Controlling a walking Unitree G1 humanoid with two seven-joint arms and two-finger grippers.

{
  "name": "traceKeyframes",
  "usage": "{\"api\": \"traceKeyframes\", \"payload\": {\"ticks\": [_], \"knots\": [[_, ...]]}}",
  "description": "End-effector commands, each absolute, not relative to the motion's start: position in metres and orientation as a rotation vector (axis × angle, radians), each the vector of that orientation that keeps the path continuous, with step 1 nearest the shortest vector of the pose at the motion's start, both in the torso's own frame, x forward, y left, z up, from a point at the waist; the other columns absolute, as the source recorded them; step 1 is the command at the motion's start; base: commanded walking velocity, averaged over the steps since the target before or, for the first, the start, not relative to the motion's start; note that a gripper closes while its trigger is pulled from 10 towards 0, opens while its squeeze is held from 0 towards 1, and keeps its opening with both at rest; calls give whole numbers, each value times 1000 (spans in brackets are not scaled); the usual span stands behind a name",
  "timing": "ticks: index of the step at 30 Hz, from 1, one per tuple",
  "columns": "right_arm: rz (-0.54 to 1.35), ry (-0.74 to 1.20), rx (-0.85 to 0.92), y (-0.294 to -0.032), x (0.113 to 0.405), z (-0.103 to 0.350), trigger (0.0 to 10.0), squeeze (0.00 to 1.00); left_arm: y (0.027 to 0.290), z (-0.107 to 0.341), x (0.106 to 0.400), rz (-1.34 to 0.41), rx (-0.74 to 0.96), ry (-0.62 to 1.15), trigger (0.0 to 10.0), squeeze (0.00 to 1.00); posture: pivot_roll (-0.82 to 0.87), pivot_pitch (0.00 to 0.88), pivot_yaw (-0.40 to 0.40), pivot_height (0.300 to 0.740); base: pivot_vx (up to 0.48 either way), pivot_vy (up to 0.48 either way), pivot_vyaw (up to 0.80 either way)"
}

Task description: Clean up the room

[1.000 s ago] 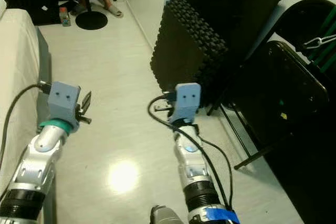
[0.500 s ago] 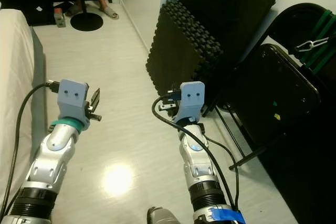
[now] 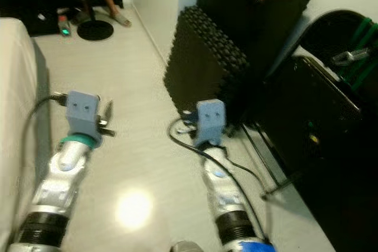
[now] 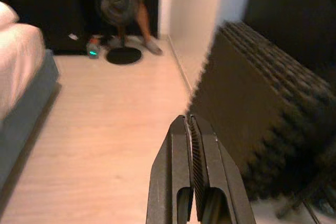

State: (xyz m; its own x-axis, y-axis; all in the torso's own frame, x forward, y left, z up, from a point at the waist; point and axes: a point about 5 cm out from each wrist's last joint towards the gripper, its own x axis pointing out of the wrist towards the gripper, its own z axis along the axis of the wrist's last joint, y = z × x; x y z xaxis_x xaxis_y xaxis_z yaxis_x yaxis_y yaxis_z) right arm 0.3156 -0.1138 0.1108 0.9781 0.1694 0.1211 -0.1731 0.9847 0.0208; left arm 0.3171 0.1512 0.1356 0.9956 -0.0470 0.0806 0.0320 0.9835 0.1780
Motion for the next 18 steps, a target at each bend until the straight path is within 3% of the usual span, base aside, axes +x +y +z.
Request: {"api": "traceKeyframes", "payload": {"ticks": [1,18], "knots": [[190,-96,41,-108,313,105,10000,0,154,129,314,-28,173,-57,10000,0,-46,23,-18,740,341,0,0],[184,-86,37,-111,313,103,10000,0,154,128,314,-27,174,-55,10000,0,-47,21,-17,740,328,0,0]]}}
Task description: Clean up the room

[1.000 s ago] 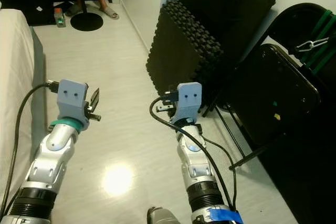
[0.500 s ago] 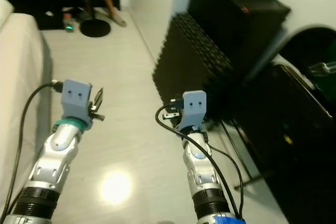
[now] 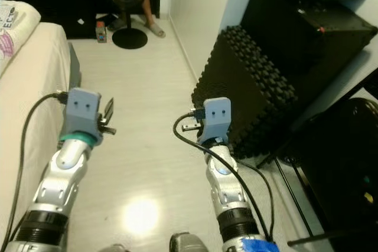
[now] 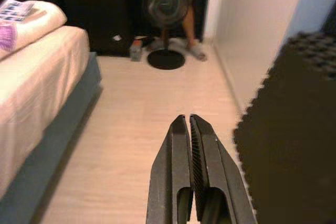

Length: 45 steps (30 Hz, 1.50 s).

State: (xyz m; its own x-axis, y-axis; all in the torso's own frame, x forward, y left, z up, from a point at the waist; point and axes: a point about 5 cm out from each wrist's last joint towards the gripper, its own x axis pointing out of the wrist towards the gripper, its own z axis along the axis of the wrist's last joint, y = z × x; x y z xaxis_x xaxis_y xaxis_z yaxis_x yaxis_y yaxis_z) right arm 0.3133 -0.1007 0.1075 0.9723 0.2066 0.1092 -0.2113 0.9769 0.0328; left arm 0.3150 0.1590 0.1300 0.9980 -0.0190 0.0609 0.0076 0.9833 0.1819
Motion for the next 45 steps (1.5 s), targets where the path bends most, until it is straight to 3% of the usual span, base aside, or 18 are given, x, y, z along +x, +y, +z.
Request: {"api": "traceKeyframes", "payload": {"ticks": [1,16,30,45], "knots": [[184,-86,37,-111,313,103,10000,0,154,128,314,-27,174,-55,10000,0,-47,21,-17,740,311,0,0],[167,-86,31,-118,315,102,10000,0,152,128,315,-34,173,-56,10000,0,-50,18,-16,740,298,0,0],[157,-82,42,-120,314,101,10000,0,151,128,315,-34,169,-58,10000,0,-51,22,-16,740,286,0,-691],[167,-83,27,-119,314,101,10000,0,151,128,315,-33,169,-58,10000,0,-51,23,-17,740,283,0,0]]}}
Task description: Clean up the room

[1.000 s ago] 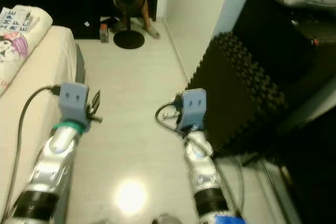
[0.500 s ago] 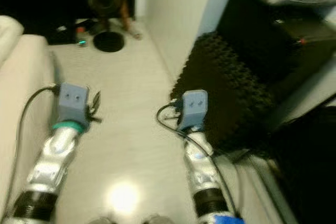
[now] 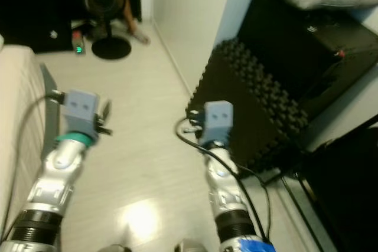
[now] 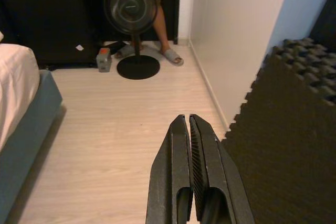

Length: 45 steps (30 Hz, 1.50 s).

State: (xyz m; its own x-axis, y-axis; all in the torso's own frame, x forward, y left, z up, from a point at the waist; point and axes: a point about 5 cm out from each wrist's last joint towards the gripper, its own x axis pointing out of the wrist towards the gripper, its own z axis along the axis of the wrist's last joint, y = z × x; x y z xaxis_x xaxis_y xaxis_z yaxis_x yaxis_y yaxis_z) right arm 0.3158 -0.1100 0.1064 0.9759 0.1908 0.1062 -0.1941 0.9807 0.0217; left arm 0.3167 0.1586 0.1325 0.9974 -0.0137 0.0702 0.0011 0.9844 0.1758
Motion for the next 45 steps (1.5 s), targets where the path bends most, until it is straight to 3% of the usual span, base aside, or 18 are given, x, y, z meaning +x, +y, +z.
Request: {"api": "traceKeyframes", "payload": {"ticks": [1,45], "knots": [[168,-83,27,-119,314,101,10000,0,151,128,315,-33,169,-57,10000,0,-51,23,-17,740,281,0,0],[170,-81,29,-119,313,99,10000,0,151,129,315,-31,166,-64,10000,0,-50,25,-16,740,297,0,0]]}}
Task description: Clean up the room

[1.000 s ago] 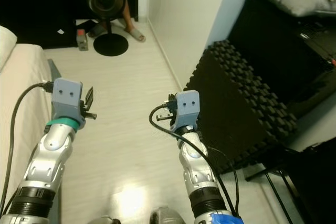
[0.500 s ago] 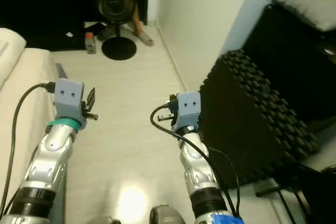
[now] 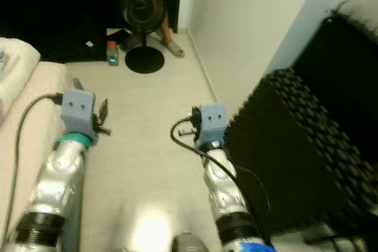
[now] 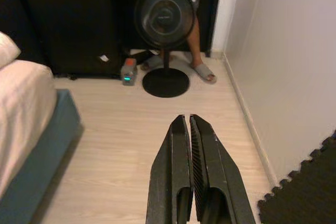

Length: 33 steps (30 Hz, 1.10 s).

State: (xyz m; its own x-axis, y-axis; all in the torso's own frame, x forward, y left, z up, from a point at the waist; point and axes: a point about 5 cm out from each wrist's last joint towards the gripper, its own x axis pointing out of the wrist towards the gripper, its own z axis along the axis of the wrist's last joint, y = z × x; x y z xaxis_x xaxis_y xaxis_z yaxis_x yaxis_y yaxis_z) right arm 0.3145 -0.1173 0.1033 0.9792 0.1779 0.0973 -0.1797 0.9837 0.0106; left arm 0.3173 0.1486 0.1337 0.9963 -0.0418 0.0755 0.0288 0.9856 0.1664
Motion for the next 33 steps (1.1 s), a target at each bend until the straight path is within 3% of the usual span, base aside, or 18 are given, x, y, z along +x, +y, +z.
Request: {"api": "traceKeyframes", "payload": {"ticks": [1,33], "knots": [[170,-80,28,-119,313,99,10000,0,151,129,315,-31,166,-64,10000,0,-50,25,-16,740,349,0,0],[172,-77,24,-120,314,99,10000,0,149,129,316,-33,163,-63,10000,0,-53,20,-22,740,341,0,0]]}}
